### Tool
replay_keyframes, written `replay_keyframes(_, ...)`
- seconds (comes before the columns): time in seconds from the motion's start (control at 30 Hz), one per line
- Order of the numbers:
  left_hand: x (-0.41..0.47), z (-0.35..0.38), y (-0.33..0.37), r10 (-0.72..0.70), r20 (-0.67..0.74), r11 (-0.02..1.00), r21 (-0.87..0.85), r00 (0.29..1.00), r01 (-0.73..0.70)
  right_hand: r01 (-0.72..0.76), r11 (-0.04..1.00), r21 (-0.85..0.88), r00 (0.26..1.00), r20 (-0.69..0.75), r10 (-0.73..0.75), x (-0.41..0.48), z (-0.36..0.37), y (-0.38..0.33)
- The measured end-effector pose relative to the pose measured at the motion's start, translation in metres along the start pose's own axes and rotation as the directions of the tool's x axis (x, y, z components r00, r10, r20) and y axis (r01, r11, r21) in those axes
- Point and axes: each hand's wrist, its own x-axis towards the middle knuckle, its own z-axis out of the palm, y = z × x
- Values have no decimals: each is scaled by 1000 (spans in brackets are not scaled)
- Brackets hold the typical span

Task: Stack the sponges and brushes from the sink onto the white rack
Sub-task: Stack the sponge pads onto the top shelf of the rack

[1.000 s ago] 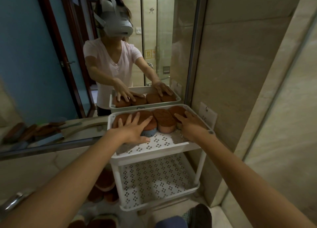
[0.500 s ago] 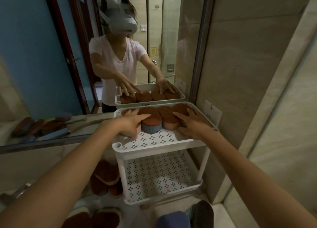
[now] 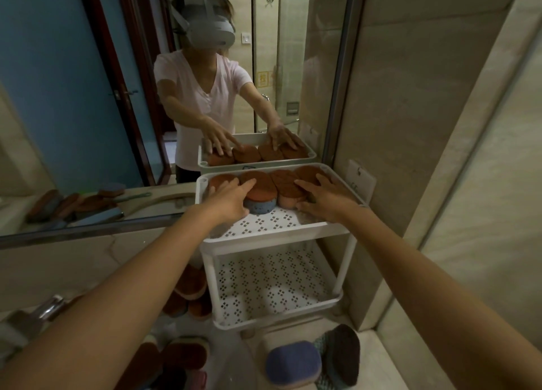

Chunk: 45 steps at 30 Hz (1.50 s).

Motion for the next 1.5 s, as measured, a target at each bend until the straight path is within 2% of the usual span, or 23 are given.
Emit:
replay_keyframes(0.03, -4, -1, 3, -5, -31, 999, -36, 1000, 4, 35, 999, 18, 998, -56, -34, -3, -2, 0)
replay_keyframes(0.1, -15, -5, 10, 2, -142, 996, -85, 990, -14, 153, 984, 93, 954, -275, -122, -12, -8, -2)
replay_keyframes(0.2, -40, -16, 28, 5, -319, 975, -208, 948, -75, 238, 930, 279, 851, -522, -61, -32, -15, -13)
replay_keyframes(0.27, -61, -21, 45, 12, -419, 952, -273, 908, -138, 324, 906, 274, 754, -653, -72, -51, -9, -28)
replay_keyframes(0.37, -97, -14, 65, 4, -553, 912, -339, 833, -229, 475, 835, 277, 618, -781, -93, -88, 15, -51)
replay_keyframes(0.43, -122, 5, 71, -43, -583, 872, -418, 811, -254, 495, 803, 332, 583, -812, -23, -116, 43, -61)
replay_keyframes(0.47, -133, 20, 73, -90, -551, 839, -490, 830, -235, 491, 791, 366, 579, -815, 18, -131, 63, -65)
replay_keyframes(0.5, -141, 35, 74, -145, -489, 803, -566, 860, -187, 486, 781, 391, 585, -810, 41, -144, 82, -67)
replay_keyframes(0.53, -148, 54, 74, -191, -400, 775, -622, 897, -112, 471, 777, 418, 623, -781, 42, -155, 106, -66)
replay_keyframes(0.57, -156, 78, 73, -226, -296, 760, -649, 928, -22, 423, 781, 460, 711, -703, 29, -167, 134, -62)
replay_keyframes(0.63, -164, 128, 66, -302, -82, 703, -692, 950, 163, 225, 815, 535, 934, -357, -24, -183, 185, -49)
replay_keyframes(0.67, -167, 151, 62, -329, 18, 656, -715, 944, 242, 141, 855, 498, 982, -180, -57, -189, 207, -41)
replay_keyframes(0.7, -171, 169, 58, -342, 103, 619, -723, 934, 306, 101, 900, 424, 995, -55, -86, -194, 226, -34)
replay_keyframes(0.77, -178, 199, 52, -338, 220, 588, -709, 915, 388, 59, 961, 270, 990, 108, -91, -197, 249, -24)
replay_keyframes(0.87, -183, 229, 44, -345, 270, 589, -683, 899, 431, 27, 994, 104, 960, 276, -55, -192, 258, -19)
replay_keyframes(1.0, -188, 237, 41, -372, 311, 594, -644, 875, 482, 84, 996, -36, 955, 288, -70, -179, 256, -24)
replay_keyframes(1.07, -189, 230, 42, -373, 326, 572, -656, 869, 492, 74, 997, -23, 976, 209, -67, -177, 260, -26)
replay_keyframes(1.2, -189, 224, 42, -393, 358, 495, -694, 847, 523, 119, 993, 21, 992, -40, -118, -175, 264, -23)
replay_keyframes(1.3, -184, 221, 46, -416, 375, 333, -785, 828, 523, 106, 947, 305, 990, -126, -70, -177, 251, -29)
replay_keyframes(1.4, -181, 215, 56, -405, 431, 71, -865, 806, 497, -8, 717, 697, 995, -66, 75, -187, 236, -35)
replay_keyframes(1.43, -179, 215, 57, -389, 444, 33, -869, 807, 494, -27, 627, 779, 996, -32, 82, -191, 230, -36)
replay_keyframes(1.5, -177, 217, 58, -362, 420, 37, -886, 833, 463, -96, 422, 902, 995, 88, 38, -199, 224, -34)
